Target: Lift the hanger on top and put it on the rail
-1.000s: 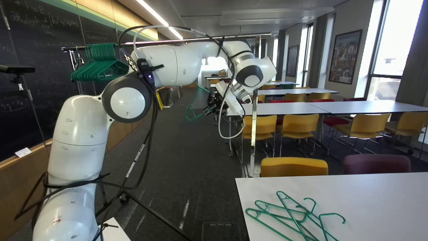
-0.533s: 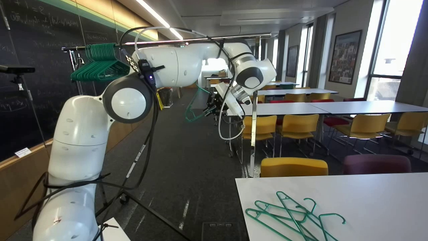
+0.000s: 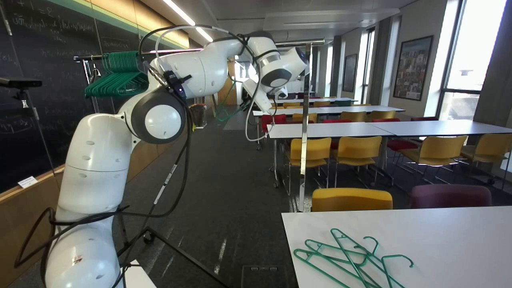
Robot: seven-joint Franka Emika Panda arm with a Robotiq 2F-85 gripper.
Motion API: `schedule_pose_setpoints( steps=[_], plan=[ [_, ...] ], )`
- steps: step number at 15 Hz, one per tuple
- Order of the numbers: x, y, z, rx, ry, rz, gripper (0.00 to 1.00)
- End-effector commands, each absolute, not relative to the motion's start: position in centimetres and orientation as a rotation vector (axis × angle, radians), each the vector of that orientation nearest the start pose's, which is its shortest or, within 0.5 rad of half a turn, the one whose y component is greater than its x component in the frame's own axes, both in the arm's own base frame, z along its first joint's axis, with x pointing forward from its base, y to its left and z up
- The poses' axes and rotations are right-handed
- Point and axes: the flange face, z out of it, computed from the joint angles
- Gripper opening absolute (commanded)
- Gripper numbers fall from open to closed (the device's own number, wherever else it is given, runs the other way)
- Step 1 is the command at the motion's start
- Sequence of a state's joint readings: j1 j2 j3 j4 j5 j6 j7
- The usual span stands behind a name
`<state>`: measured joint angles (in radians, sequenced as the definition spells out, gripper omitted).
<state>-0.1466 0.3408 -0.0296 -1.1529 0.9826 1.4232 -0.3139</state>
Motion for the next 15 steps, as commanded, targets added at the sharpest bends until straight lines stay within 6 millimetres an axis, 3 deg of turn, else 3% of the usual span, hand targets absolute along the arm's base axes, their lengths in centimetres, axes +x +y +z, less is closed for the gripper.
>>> schedule_pose_setpoints(
  steps=[1,5,9,12,15],
  plan=[
    [66.8,2.5,69.6,-2.164,-0.109,-0.395,0.02],
    [68.6,4.7,70.5,-2.186,0.034,-0.52,0.02],
    [69.2,5.4,70.0,-2.198,0.053,-0.517,0.02],
    [69.0,5.4,70.7,-2.182,0.051,-0.506,0.02],
    [67.8,5.2,72.9,-2.159,0.01,-0.545,0.02]
  ],
)
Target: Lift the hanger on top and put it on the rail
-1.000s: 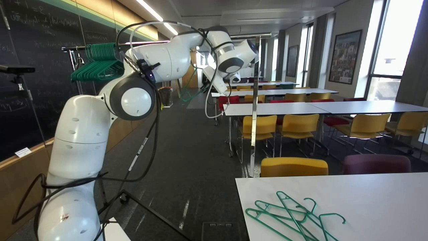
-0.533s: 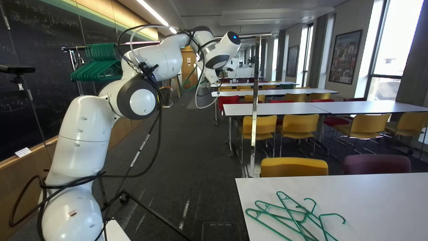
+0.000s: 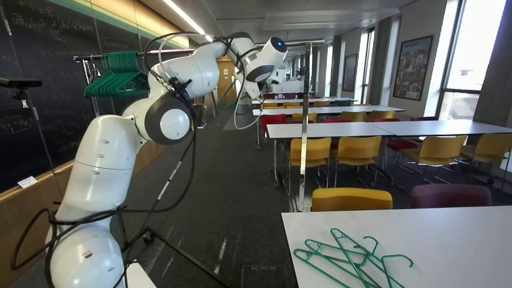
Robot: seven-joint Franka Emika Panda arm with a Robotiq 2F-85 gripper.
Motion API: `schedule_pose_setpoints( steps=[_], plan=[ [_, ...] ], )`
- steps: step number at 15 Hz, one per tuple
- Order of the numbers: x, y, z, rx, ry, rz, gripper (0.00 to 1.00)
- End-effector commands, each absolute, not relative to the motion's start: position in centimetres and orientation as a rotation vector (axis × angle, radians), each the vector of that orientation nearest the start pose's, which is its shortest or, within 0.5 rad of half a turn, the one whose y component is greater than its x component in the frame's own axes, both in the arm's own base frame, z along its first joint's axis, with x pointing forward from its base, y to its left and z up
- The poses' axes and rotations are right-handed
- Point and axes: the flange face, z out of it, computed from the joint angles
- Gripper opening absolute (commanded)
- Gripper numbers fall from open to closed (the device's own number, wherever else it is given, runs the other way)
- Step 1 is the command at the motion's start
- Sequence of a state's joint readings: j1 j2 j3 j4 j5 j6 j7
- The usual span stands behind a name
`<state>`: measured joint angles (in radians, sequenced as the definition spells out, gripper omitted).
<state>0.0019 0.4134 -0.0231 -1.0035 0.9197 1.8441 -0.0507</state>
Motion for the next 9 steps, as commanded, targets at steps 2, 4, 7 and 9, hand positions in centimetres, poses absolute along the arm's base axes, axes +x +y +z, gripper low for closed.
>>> schedule_pose_setpoints(
  steps=[2,4,7,9],
  plan=[
    [67.1,5.1,74.3,-2.149,-0.012,-0.571,0.02],
    [66.7,5.1,75.4,-2.138,-0.024,-0.588,0.02],
    [66.2,4.8,76.7,-2.125,-0.048,-0.618,0.02],
    [66.4,4.7,76.1,-2.152,-0.053,-0.612,0.02]
  ],
)
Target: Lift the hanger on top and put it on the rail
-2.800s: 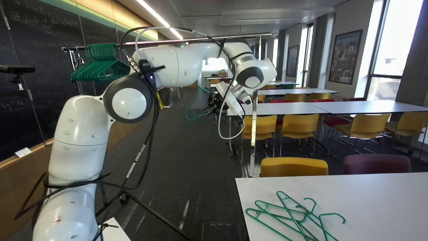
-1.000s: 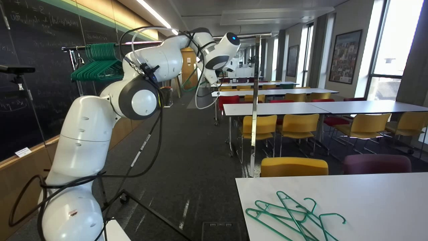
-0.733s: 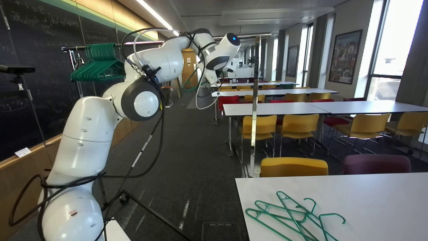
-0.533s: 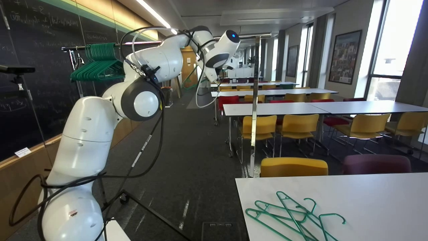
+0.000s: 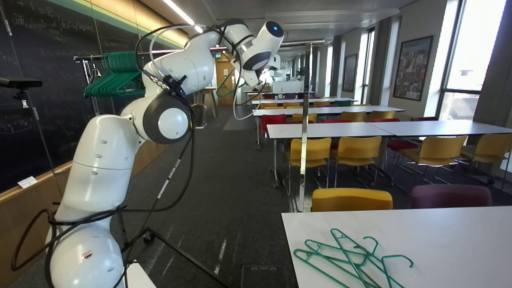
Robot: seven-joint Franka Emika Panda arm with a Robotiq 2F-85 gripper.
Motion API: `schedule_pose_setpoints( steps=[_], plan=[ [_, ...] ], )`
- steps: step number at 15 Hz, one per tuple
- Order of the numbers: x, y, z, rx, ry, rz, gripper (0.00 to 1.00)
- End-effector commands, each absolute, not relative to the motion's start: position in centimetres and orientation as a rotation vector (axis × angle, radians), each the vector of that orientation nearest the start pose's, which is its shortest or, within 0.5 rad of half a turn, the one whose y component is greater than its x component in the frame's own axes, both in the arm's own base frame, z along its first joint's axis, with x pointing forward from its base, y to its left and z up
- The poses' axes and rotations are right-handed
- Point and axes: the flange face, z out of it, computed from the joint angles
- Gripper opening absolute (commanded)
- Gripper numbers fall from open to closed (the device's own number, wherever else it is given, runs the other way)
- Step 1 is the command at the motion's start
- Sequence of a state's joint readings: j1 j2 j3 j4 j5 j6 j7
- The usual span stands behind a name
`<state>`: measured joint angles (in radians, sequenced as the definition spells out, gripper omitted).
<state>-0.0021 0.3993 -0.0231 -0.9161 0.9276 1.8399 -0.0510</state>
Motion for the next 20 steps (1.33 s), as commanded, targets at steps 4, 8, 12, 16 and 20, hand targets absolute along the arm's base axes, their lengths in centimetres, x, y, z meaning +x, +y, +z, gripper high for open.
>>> schedule_pose_setpoints(
  steps=[4,8,12,16,20],
  plan=[
    [67.0,4.5,73.6,-2.255,-0.056,-0.568,0.02],
    [67.0,4.1,71.9,-2.336,-0.083,-0.528,0.02],
    [66.6,3.9,71.9,-2.368,-0.158,-0.56,0.02],
    [65.4,4.1,74.0,-2.321,-0.248,-0.619,0.02],
    [63.9,4.4,76.7,-2.254,-0.301,-0.668,0.02]
  ],
)
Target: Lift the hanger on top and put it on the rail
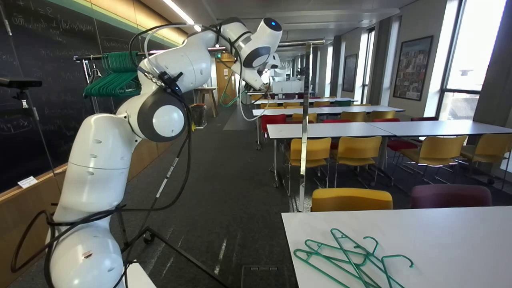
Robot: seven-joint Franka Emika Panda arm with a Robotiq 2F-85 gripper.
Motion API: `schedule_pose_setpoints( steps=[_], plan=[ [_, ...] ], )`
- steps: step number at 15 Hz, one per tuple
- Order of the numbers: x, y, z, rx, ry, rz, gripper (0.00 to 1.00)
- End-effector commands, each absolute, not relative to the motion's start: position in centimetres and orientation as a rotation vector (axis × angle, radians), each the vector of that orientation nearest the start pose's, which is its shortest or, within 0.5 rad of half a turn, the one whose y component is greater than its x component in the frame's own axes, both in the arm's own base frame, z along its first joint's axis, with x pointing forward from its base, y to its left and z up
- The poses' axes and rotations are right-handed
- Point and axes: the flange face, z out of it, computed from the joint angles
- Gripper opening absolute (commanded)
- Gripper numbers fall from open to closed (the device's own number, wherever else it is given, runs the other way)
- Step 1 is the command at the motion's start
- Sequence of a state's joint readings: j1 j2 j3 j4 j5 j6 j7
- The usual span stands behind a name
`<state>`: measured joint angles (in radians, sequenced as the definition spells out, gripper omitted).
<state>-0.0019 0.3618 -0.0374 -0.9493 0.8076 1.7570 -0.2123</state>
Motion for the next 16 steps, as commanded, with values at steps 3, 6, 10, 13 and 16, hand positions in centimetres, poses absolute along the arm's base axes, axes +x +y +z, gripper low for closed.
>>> schedule_pose_setpoints(
  steps=[3,6,10,13,16],
  plan=[
    [63.0,4.6,78.2,-2.215,-0.312,-0.678,0.02],
    [62.7,5.1,78.2,-2.188,-0.304,-0.594,0.02],
    [62.5,5.6,76.9,-2.119,-0.287,-0.376,0.02],
    [62.1,5.6,76.4,-2.081,-0.226,-0.243,0.02],
    [61.7,5.7,76.6,-2.051,-0.127,-0.133,0.02]
  ],
)
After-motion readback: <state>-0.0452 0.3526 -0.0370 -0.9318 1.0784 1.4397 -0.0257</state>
